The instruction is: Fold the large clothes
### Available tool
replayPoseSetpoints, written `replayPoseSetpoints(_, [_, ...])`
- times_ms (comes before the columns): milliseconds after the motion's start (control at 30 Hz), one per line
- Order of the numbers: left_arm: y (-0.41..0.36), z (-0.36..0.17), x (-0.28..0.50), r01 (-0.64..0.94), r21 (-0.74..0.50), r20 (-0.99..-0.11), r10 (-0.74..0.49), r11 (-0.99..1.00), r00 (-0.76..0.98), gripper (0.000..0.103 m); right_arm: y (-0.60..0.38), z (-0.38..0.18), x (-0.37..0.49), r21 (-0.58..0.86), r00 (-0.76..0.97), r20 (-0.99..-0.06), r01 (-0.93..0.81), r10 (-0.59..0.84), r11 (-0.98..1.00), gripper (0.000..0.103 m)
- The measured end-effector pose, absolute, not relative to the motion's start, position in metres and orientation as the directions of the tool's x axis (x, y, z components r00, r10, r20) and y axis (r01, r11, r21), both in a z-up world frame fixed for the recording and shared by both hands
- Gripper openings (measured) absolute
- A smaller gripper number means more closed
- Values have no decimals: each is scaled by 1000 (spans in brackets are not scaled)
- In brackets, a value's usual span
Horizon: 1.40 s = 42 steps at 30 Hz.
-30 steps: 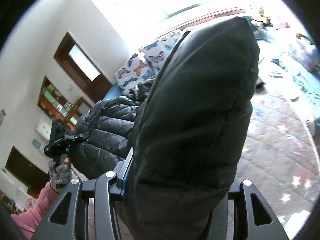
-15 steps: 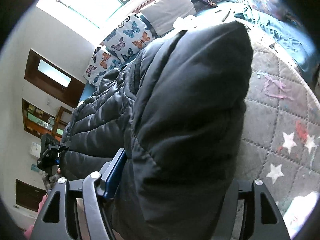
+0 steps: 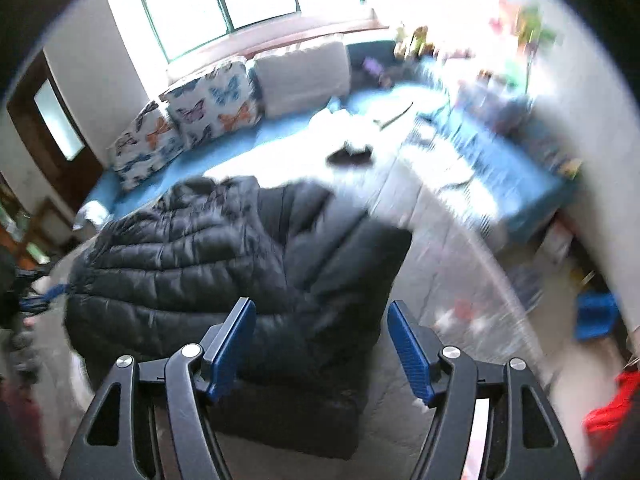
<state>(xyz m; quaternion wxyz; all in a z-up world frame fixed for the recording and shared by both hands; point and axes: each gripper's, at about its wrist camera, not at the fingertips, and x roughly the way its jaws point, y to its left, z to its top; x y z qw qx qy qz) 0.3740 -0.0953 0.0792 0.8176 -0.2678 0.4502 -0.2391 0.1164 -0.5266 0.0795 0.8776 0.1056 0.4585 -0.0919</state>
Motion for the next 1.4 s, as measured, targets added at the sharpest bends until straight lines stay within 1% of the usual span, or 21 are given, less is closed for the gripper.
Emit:
replayPoseSetpoints(133, [-133, 97, 355, 235, -646, -587, -669, 727, 457, 89, -504, 83, 146, 103, 594, -803, 210, -43, 972, 74])
replayPoseSetpoints(200, [-159, 99, 350, 272, -626, -601, -674, 731, 430, 89, -497, 77, 159, 116, 601, -799, 202, -29, 973, 74])
replayPoseSetpoints(367, [-211, 76, 334, 300, -575, -653, -648, 761, 391, 89, -483, 55, 199, 112, 597, -802, 207, -34, 972, 74])
replayPoseSetpoints(467, [-221, 55, 334, 314, -539, -678, -624, 782, 389, 89, -480, 34, 225, 93, 547, -836, 221, -45, 971, 74])
replayPoseSetpoints(533, [-226, 46, 335, 317, -526, -694, -614, 789, 377, 89, -481, 13, 238, 47, 484, -872, 240, -77, 970, 74])
replayPoseSetpoints(567, [-228, 38, 336, 323, -523, -694, -614, 789, 376, 89, -483, -1, 244, 17, 438, -894, 251, -98, 968, 74])
replayPoseSetpoints(633, [-230, 30, 337, 343, -513, -693, -615, 787, 376, 89, -486, -11, 247, 6, 419, -902, 250, -103, 968, 76])
replayPoseSetpoints(767, [-237, 21, 339, 345, -499, -704, -604, 795, 374, 89, -485, 0, 240, -5, 432, -895, 230, -107, 973, 76])
replayPoseSetpoints(867, [-235, 30, 332, 355, -486, -695, -600, 799, 397, 89, -470, 19, 222, -60, 469, -871, 193, -145, 979, 76])
replayPoseSetpoints(933, [-234, 38, 324, 365, -467, -692, -590, 806, 416, 89, -460, 31, 209, -68, 495, -856, 177, -149, 982, 76])
replayPoseSetpoints(1133, [-234, 61, 284, 413, -358, -683, -536, 837, 495, 89, -426, 64, 159, -84, 586, -799, 117, -137, 990, 76])
replayPoseSetpoints(1267, [-234, 66, 256, 422, -288, -686, -493, 859, 534, 89, -409, 78, 130, -48, 627, -773, 102, -101, 994, 76])
replayPoseSetpoints(1300, [-233, 67, 250, 420, -277, -685, -484, 864, 544, 89, -405, 79, 124, -45, 631, -769, 99, -97, 994, 77])
replayPoseSetpoints(1400, [-229, 67, 230, 418, -261, -689, -471, 870, 551, 89, -392, 81, 110, -91, 642, -755, 101, -135, 991, 83])
